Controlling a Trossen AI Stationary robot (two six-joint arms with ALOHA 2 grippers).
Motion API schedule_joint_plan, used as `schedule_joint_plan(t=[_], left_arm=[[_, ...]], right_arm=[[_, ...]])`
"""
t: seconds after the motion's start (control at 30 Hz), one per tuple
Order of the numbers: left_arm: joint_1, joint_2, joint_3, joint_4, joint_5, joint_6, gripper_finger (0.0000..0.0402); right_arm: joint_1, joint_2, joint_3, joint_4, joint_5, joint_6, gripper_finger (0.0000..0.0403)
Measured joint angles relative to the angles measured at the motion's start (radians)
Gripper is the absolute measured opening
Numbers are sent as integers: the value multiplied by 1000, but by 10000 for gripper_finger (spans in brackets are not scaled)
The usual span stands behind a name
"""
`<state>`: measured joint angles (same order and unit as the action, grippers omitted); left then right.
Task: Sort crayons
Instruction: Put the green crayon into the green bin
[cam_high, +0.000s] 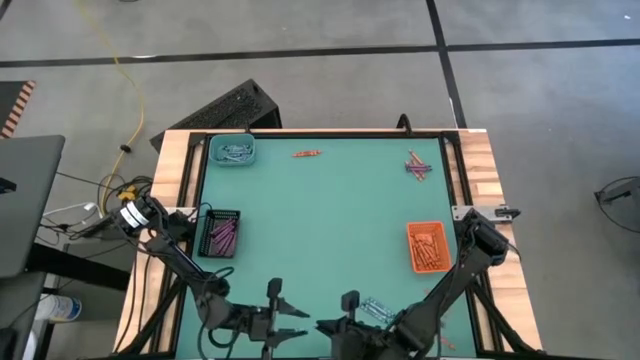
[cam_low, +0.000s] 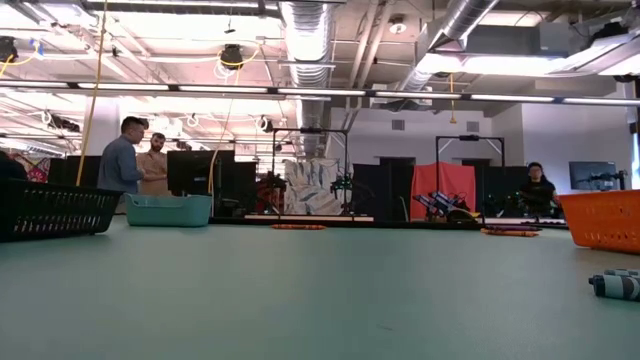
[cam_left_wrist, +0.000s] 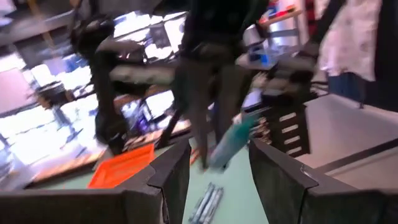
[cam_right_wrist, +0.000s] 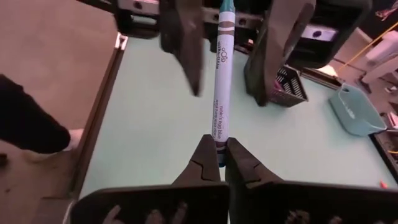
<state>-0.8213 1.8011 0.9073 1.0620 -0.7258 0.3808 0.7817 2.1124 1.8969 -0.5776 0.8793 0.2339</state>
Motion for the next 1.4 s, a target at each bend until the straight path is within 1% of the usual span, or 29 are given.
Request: schedule_joint_plan(t=[0.07,0.2,0.47,0.7,1.13,1.4], left_arm=[[1,0,14,0,32,24,155],[1,0,32,3,40,71,148],[1,0,34,3,41,92,102],[1,0,34,4,39,113,76],[1,0,34,6,44,151,13],[1,0,34,-34,47,158,4]], right_arm=[[-7,0,0,8,8,-15,0],[-10,0,0,48,12,-64,0],[5,0,0,98,70,-131,0],[11,0,0,101,77,-130,0],[9,0,0,102,65,-119,0],[7,1,0,71,56,-67,17]])
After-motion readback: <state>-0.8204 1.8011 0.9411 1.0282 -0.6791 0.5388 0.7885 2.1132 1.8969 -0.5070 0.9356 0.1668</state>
